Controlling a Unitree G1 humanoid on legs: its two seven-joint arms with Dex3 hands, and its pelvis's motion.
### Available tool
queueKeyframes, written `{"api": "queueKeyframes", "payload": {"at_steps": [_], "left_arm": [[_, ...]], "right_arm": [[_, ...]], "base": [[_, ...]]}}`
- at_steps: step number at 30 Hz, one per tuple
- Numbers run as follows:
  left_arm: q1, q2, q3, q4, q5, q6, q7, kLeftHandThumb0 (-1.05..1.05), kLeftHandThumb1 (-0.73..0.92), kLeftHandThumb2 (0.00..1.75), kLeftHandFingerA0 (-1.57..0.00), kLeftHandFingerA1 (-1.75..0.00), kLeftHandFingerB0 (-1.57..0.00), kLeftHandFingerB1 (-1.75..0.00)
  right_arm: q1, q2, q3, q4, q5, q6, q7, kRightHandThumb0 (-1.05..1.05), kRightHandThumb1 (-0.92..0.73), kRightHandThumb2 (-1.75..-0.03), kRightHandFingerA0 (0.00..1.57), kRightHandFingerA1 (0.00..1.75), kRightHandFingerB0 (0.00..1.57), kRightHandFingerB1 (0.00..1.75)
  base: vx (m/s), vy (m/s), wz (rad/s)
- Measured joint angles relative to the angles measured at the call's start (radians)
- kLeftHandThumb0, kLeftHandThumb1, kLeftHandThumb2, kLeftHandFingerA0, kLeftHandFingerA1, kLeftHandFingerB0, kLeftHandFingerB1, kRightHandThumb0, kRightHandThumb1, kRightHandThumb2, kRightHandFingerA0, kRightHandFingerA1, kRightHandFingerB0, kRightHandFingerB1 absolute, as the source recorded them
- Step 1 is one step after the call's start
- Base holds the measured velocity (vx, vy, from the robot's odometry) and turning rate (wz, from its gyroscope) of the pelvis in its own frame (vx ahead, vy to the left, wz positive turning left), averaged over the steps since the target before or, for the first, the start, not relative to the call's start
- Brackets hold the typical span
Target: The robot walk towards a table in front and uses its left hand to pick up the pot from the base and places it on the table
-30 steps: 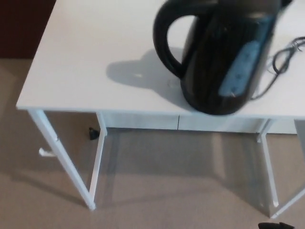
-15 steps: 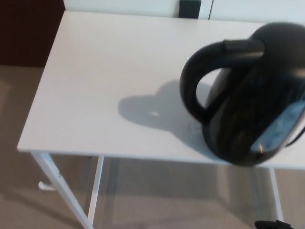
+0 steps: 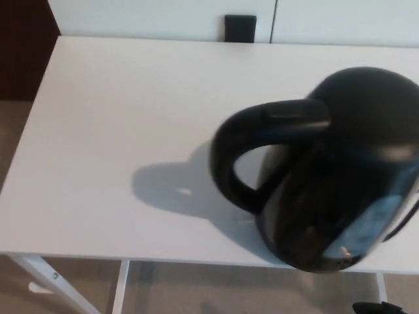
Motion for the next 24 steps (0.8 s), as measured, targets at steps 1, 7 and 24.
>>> {"api": "queueKeyframes", "payload": {"at_steps": [1,7,24], "left_arm": [[0.001,-0.003,-0.003,0.0,0.001,0.0,-0.001,-0.09,0.54,0.55,-0.48,-0.41,-0.38,-0.36],[0.001,0.019,0.0,0.013,0.001,-0.005,0.003,-0.11,0.53,0.56,-0.47,-0.42,-0.39,-0.38],[0.021,0.017,0.025,-0.042,-0.003,-0.001,0.038,-0.15,0.49,0.62,-0.06,-0.28,-0.1,-0.21]], "right_arm": [[-0.002,-0.001,0.0,0.0,0.0,0.0,-0.001,-0.09,-0.55,-0.55,0.63,0.46,0.43,0.4],[-0.002,0.01,0.004,-0.001,-0.007,-0.001,-0.001,-0.11,-0.55,-0.56,0.63,0.46,0.43,0.4],[-0.002,0.009,0.0,-0.008,-0.011,0.0,-0.001,-0.09,-0.56,-0.56,0.61,0.45,0.42,0.39]], "base": [[0.01,0.335,-0.38],[0.01,0.143,0.02],[0.02,-0.048,0.03]]}}
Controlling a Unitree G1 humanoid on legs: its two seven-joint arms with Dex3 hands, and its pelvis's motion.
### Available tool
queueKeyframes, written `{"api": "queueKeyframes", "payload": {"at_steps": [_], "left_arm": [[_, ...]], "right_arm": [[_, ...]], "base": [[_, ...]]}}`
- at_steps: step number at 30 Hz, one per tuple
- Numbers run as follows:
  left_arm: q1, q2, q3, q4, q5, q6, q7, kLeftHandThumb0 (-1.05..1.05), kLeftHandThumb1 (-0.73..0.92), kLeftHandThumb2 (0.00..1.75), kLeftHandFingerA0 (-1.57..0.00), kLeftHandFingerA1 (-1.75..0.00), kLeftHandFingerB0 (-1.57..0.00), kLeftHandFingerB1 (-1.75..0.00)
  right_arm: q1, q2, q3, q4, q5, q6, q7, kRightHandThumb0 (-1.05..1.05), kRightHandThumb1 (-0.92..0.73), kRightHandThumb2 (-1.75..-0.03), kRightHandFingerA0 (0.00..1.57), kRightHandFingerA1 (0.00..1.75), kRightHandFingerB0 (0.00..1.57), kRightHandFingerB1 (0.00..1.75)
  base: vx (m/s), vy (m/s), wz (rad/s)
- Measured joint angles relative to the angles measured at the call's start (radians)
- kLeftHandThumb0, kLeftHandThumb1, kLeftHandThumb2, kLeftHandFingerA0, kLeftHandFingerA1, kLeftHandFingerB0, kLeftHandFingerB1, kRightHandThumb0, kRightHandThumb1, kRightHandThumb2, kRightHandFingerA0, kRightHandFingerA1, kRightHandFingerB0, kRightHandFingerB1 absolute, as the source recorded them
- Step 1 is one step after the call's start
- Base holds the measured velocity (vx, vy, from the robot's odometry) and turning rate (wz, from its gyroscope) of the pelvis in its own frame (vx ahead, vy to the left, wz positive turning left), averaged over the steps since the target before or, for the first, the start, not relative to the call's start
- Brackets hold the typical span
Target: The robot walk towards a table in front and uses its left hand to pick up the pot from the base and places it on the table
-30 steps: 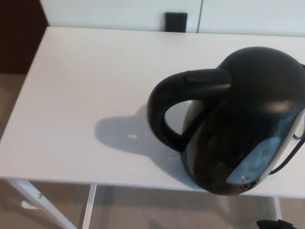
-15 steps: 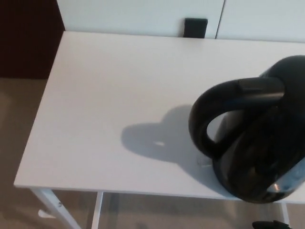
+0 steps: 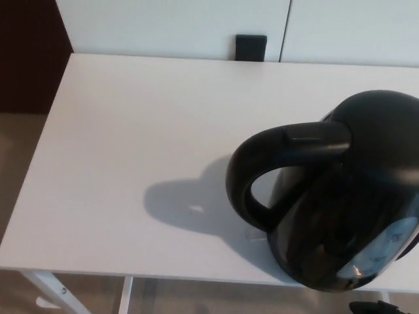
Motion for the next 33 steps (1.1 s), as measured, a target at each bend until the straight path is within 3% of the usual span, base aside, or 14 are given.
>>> {"api": "queueKeyframes", "payload": {"at_steps": [8,11,12,17,18,19,21,22,23,24,26,31,32,33], "left_arm": [[-0.006,0.092,0.201,-0.067,-0.028,0.011,0.125,-0.15,0.49,0.63,-0.08,-0.25,-0.08,-0.19],[-0.029,0.186,0.298,-0.163,-0.051,0.015,0.169,-0.16,0.49,0.56,-0.09,-0.26,-0.11,-0.27],[-0.036,0.202,0.315,-0.218,-0.058,0.017,0.176,-0.25,0.42,0.56,-0.17,-0.35,-0.16,-0.29],[-0.061,0.204,0.32,-0.446,-0.07,0.043,0.181,-0.25,0.42,0.56,-0.17,-0.35,-0.16,-0.29],[-0.064,0.204,0.32,-0.481,-0.073,0.049,0.182,-0.22,0.27,0.73,0.0,-0.45,0.0,-0.42],[-0.07,0.204,0.314,-0.527,-0.077,0.054,0.182,-0.2,0.3,0.83,-0.01,-0.5,0.0,-0.48],[-0.085,0.202,0.285,-0.603,-0.078,0.06,0.181,-0.22,0.29,0.83,-0.01,-0.49,0.0,-0.48],[-0.095,0.2,0.265,-0.639,-0.078,0.064,0.181,-0.34,0.42,0.53,-0.13,-0.31,-0.1,-0.25],[-0.108,0.195,0.237,-0.688,-0.078,0.071,0.18,-0.34,0.42,0.53,-0.13,-0.31,-0.1,-0.25],[-0.12,0.189,0.211,-0.728,-0.077,0.076,0.179,-0.38,0.27,0.66,-0.04,-0.41,-0.03,-0.33],[-0.15,0.173,0.153,-0.802,-0.077,0.088,0.177,-0.54,0.35,0.67,-0.08,-0.39,-0.05,-0.25],[-0.261,0.113,-0.046,-0.994,-0.063,0.137,0.17,-0.44,0.42,0.53,-0.13,-0.33,-0.1,-0.24],[-0.275,0.104,-0.072,-1.012,-0.059,0.144,0.17,-0.52,0.37,0.62,-0.11,-0.38,-0.07,-0.26],[-0.311,0.08,-0.139,-1.057,-0.049,0.161,0.168,-0.3,0.22,0.82,0.0,-0.48,0.0,-0.48]], "right_arm": [[0.015,0.005,-0.003,-0.021,0.001,0.003,0.002,-0.11,-0.55,-0.56,0.61,0.47,0.42,0.41],[0.021,0.005,-0.007,-0.041,0.003,0.003,0.009,-0.12,-0.54,-0.56,0.6,0.46,0.4,0.4],[0.021,0.005,-0.007,-0.042,0.002,0.003,0.009,-0.09,-0.55,-0.55,0.63,0.46,0.42,0.39],[0.015,0.014,-0.006,-0.042,0.001,0.003,0.009,-0.09,-0.55,-0.55,0.63,0.46,0.42,0.39],[0.015,0.016,-0.006,-0.042,0.001,0.003,0.009,-0.09,-0.56,-0.56,0.62,0.45,0.41,0.39],[0.015,0.016,-0.006,-0.042,0.0,0.004,0.009,-0.11,-0.55,-0.56,0.6,0.46,0.41,0.4],[0.014,0.018,-0.006,-0.042,0.0,0.004,0.009,-0.11,-0.55,-0.56,0.61,0.46,0.41,0.4],[0.014,0.018,-0.006,-0.042,0.0,0.004,0.009,-0.11,-0.55,-0.56,0.61,0.46,0.4,0.4],[0.013,0.019,-0.006,-0.042,0.0,0.004,0.009,-0.11,-0.55,-0.56,0.61,0.46,0.4,0.4],[0.012,0.02,-0.005,-0.042,-0.001,0.004,0.009,-0.11,-0.54,-0.56,0.61,0.46,0.39,0.4],[0.012,0.021,-0.004,-0.042,-0.001,0.004,0.009,-0.11,-0.54,-0.56,0.59,0.45,0.38,0.39],[0.011,0.024,-0.002,-0.045,-0.003,0.004,0.009,-0.12,-0.55,-0.56,0.63,0.45,0.41,0.39],[0.011,0.023,-0.001,-0.046,-0.003,0.004,0.009,-0.12,-0.55,-0.56,0.63,0.45,0.41,0.39],[0.01,0.023,0.001,-0.049,-0.004,0.005,0.009,-0.13,-0.55,-0.56,0.64,0.45,0.41,0.39]], "base": [[0.0,0.0,0.0],[0.0,-0.002,0.03],[0.0,0.0,0.0],[0.0,0.0,0.0],[0.0,0.0,0.0],[0.0,0.0,0.0],[0.0,0.0,0.0],[0.0,0.0,0.0],[0.0,0.0,0.0],[0.0,0.0,0.0],[0.0,0.0,0.0],[0.0,0.0,0.0],[0.0,0.0,0.0],[0.0,0.0,0.0]]}}
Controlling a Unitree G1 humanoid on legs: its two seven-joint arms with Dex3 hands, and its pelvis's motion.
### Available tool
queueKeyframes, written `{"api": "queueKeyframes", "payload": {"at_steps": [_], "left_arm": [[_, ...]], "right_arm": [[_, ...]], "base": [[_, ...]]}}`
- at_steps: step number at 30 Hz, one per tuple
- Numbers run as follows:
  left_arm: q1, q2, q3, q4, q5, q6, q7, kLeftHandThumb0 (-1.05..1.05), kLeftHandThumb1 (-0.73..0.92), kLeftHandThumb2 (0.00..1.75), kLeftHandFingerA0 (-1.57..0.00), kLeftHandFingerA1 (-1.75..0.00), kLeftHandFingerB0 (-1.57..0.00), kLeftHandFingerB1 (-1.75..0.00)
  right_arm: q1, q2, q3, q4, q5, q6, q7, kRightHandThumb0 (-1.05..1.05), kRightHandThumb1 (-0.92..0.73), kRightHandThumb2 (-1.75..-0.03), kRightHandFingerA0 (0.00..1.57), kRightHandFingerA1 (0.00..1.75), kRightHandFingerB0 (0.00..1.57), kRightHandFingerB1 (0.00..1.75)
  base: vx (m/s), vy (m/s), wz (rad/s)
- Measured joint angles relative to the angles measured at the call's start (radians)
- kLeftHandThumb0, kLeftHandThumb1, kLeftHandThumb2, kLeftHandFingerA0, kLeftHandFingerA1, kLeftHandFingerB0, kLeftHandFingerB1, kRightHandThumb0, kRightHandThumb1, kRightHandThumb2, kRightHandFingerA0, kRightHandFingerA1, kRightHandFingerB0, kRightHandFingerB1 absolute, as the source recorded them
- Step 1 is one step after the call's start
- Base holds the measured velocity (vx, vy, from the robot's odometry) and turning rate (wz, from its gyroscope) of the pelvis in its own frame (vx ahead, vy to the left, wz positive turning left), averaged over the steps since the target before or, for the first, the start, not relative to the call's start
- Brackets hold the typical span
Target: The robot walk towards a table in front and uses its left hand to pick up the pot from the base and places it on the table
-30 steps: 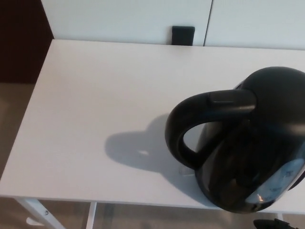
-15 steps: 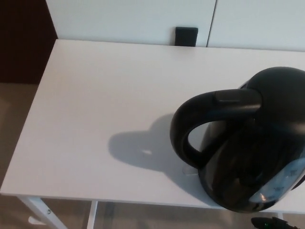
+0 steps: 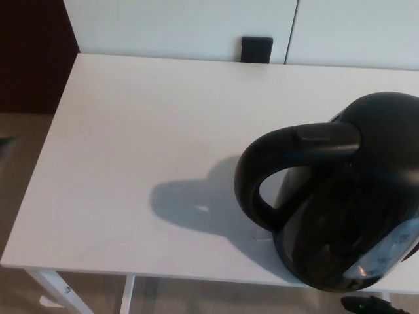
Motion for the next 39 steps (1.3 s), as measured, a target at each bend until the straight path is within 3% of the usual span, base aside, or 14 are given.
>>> {"api": "queueKeyframes", "payload": {"at_steps": [6,7,13,18,19,21,22,23,24,27,28,30,39], "left_arm": [[-0.133,-0.09,-0.249,-0.125,0.052,0.076,-0.001,-0.29,0.22,0.81,0.0,-0.49,0.0,-0.48],[-0.142,-0.097,-0.267,-0.131,0.057,0.083,-0.001,-0.6,0.39,0.69,-0.09,-0.36,-0.07,-0.26],[-0.26,-0.174,-0.496,-0.184,0.128,0.183,0.0,-0.58,0.39,0.75,-0.05,-0.4,-0.02,-0.24],[-0.315,-0.208,-0.611,-0.201,0.173,0.258,0.003,-0.56,0.36,0.72,-0.07,-0.32,-0.06,-0.22],[-0.319,-0.212,-0.626,-0.202,0.179,0.27,0.003,-0.58,0.43,0.54,-0.15,-0.36,-0.06,-0.23],[-0.329,-0.221,-0.661,-0.207,0.196,0.303,0.003,-0.58,0.43,0.54,-0.15,-0.36,-0.06,-0.23],[-0.332,-0.224,-0.678,-0.208,0.204,0.319,0.003,-0.62,0.36,0.64,-0.08,-0.27,-0.08,-0.18],[-0.335,-0.225,-0.69,-0.209,0.211,0.333,0.003,-0.62,0.36,0.64,-0.08,-0.27,-0.08,-0.18],[-0.338,-0.226,-0.701,-0.21,0.216,0.345,0.003,-0.56,0.37,0.76,-0.03,-0.28,-0.09,-0.22],[-0.359,-0.227,-0.727,-0.219,0.242,0.385,0.003,-0.56,0.37,0.76,-0.03,-0.28,-0.09,-0.22],[-0.368,-0.227,-0.737,-0.224,0.254,0.406,0.003,-0.61,0.42,0.77,-0.08,-0.2,-0.09,-0.15],[-0.374,-0.225,-0.746,-0.236,0.268,0.428,0.003,-0.57,0.36,0.78,-0.02,-0.26,-0.06,-0.23],[-0.373,-0.222,-0.771,-0.276,0.343,0.515,0.005,-0.6,0.41,0.77,-0.08,-0.21,-0.09,-0.18]], "right_arm": [[-0.001,0.0,0.006,-0.019,-0.006,0.001,-0.001,-0.13,-0.55,-0.56,0.62,0.45,0.42,0.39],[-0.002,0.0,0.007,-0.02,-0.006,0.002,-0.001,-0.12,-0.55,-0.56,0.62,0.45,0.43,0.39],[-0.002,-0.001,0.022,-0.034,-0.014,0.006,-0.004,-0.12,-0.54,-0.55,0.63,0.45,0.44,0.39],[0.001,-0.001,0.032,-0.037,-0.02,0.008,-0.006,-0.11,-0.55,-0.56,0.63,0.46,0.45,0.4],[0.001,-0.001,0.033,-0.038,-0.021,0.008,-0.006,-0.11,-0.55,-0.56,0.6,0.45,0.45,0.4],[0.001,-0.001,0.036,-0.038,-0.023,0.008,-0.008,-0.11,-0.55,-0.56,0.6,0.45,0.45,0.4],[0.001,-0.001,0.038,-0.038,-0.024,0.008,-0.008,-0.11,-0.55,-0.56,0.6,0.45,0.44,0.41],[0.002,-0.001,0.039,-0.039,-0.025,0.009,-0.009,-0.11,-0.55,-0.56,0.6,0.45,0.44,0.41],[0.002,-0.001,0.04,-0.039,-0.027,0.009,-0.009,-0.1,-0.55,-0.56,0.61,0.45,0.44,0.4],[0.001,-0.001,0.043,-0.041,-0.032,0.01,-0.011,-0.1,-0.55,-0.56,0.61,0.45,0.44,0.4],[0.001,-0.001,0.044,-0.045,-0.034,0.01,-0.012,-0.12,-0.55,-0.55,0.61,0.45,0.44,0.4],[0.001,-0.001,0.048,-0.05,-0.038,0.011,-0.014,-0.12,-0.53,-0.55,0.63,0.45,0.45,0.4],[-0.009,-0.006,0.068,-0.064,-0.056,0.028,-0.029,-0.12,-0.53,-0.55,0.63,0.45,0.44,0.4]], "base": [[0.0,0.0,0.0],[0.0,0.0,0.0],[0.0,0.0,0.0],[0.0,0.0,0.0],[0.0,0.0,0.0],[0.0,0.0,0.0],[0.0,0.0,0.0],[0.0,0.0,0.0],[0.0,0.0,0.0],[0.0,0.0,0.0],[0.0,0.0,0.0],[0.0,0.0,0.0],[0.0,0.0,0.0]]}}
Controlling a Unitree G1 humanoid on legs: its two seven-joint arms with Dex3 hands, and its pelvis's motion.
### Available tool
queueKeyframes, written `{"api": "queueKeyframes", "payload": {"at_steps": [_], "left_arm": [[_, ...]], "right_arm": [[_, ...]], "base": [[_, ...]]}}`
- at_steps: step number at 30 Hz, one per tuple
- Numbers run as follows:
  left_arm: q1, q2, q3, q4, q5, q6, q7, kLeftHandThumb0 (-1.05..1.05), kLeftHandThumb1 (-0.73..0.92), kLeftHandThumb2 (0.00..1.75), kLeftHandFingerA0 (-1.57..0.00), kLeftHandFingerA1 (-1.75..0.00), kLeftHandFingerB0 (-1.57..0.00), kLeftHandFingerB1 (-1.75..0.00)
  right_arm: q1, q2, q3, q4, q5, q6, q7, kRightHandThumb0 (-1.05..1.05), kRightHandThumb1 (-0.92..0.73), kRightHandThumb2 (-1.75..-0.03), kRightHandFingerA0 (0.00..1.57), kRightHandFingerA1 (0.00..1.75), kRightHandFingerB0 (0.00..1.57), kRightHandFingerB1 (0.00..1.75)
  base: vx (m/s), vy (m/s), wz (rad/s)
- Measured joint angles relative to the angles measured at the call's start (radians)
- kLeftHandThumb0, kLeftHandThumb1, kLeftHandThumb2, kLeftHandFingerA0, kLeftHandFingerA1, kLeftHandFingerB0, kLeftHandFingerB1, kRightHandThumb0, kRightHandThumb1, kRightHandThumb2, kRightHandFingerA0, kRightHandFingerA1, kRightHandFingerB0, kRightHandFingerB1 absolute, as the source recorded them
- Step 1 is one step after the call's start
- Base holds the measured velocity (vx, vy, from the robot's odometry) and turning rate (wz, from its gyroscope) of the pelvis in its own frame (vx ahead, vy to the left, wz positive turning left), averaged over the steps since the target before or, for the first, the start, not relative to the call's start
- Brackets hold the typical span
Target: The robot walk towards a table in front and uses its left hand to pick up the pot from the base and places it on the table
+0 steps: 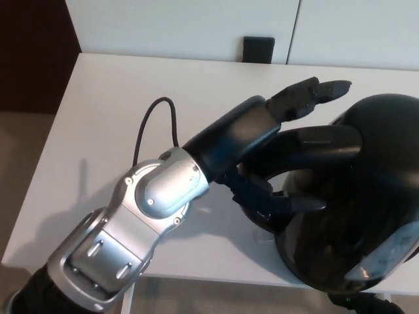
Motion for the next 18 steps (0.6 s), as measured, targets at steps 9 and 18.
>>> {"api": "queueKeyframes", "payload": {"at_steps": [9,18], "left_arm": [[0.02,-0.014,-0.018,-0.012,0.087,0.037,0.03,-0.1,0.79,0.64,-1.21,-0.77,-0.8,-0.49],[0.114,-0.141,0.01,0.011,0.177,0.04,0.157,-0.13,0.78,0.73,-1.06,-1.24,-0.79,-1.02]], "right_arm": [[-0.012,-0.002,0.007,-0.015,-0.012,0.02,-0.012,-0.14,-0.53,-0.55,0.61,0.44,0.47,0.41],[-0.014,-0.006,0.011,-0.019,-0.019,0.021,-0.013,-0.14,-0.55,-0.56,0.64,0.46,0.49,0.43]], "base": [[0.0,0.0,0.0],[0.0,0.0,0.0]]}}
